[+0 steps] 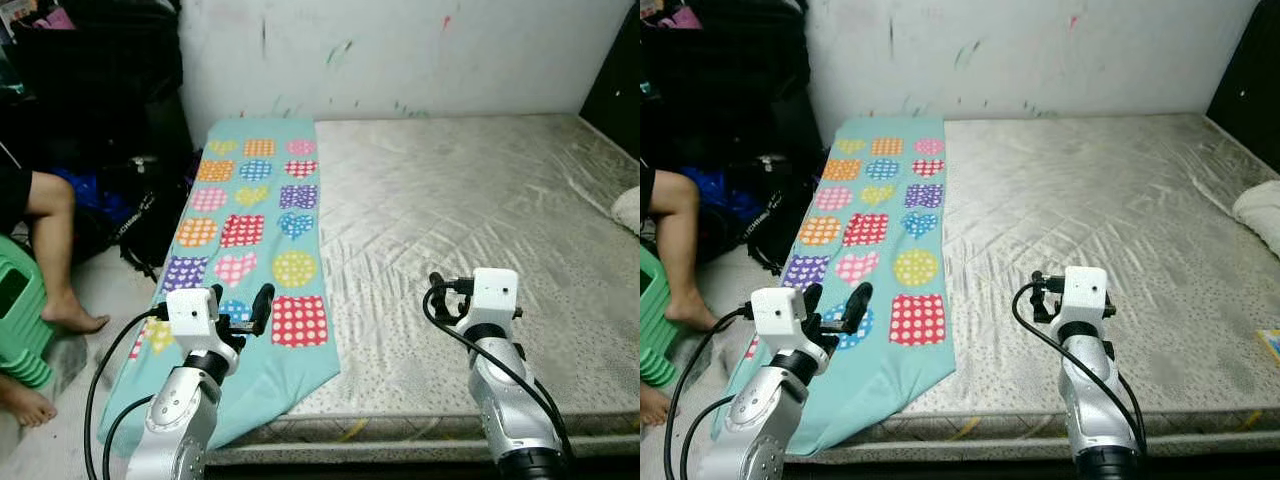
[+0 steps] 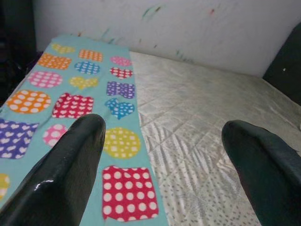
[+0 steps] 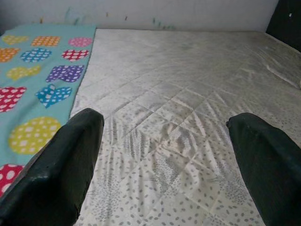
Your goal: Clean up the room
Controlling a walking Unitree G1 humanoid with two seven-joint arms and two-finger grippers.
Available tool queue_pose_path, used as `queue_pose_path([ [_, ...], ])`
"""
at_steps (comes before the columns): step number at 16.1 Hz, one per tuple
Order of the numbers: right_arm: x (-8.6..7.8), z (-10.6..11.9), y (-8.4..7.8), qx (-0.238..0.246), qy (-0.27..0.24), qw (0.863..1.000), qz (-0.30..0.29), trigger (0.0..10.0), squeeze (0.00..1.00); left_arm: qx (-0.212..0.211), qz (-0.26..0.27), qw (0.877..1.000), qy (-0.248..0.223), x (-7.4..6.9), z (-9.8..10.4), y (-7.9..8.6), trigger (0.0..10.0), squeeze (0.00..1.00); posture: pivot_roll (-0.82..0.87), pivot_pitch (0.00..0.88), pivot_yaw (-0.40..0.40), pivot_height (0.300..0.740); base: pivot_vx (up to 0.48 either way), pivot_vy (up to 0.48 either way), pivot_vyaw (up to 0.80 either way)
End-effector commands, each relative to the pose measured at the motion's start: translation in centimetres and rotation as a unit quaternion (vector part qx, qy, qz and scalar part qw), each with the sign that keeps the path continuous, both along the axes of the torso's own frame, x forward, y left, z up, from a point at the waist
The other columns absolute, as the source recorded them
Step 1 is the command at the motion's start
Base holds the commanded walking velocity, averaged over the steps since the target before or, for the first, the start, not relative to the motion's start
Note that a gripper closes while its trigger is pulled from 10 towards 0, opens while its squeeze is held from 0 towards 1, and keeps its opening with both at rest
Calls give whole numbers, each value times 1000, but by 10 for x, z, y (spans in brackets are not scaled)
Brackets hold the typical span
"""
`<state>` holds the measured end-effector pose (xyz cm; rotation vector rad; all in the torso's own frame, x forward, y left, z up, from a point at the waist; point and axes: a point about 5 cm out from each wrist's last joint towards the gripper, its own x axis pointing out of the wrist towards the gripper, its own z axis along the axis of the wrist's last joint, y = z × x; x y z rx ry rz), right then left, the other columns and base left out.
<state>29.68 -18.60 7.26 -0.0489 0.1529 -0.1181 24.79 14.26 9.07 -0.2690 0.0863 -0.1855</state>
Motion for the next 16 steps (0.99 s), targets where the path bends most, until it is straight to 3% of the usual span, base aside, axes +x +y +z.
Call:
queue_pose_path([
  [1,2,-1,3,1,2,1000,5,10000,0,5,3,1000,-9,1,4,3,10000,0,-94,0,18,740,337,0,0],
  [9,3,0,3,-2,2,1000,5,10000,0,1,7,1000,-4,-1,2,2,10000,0,-93,0,13,740,333,0,0],
  [16,2,-2,3,-3,4,1000,5,10000,0,-11,15,1000,11,-2,0,2,10000,0,-92,0,15,740,0,0,0],
])
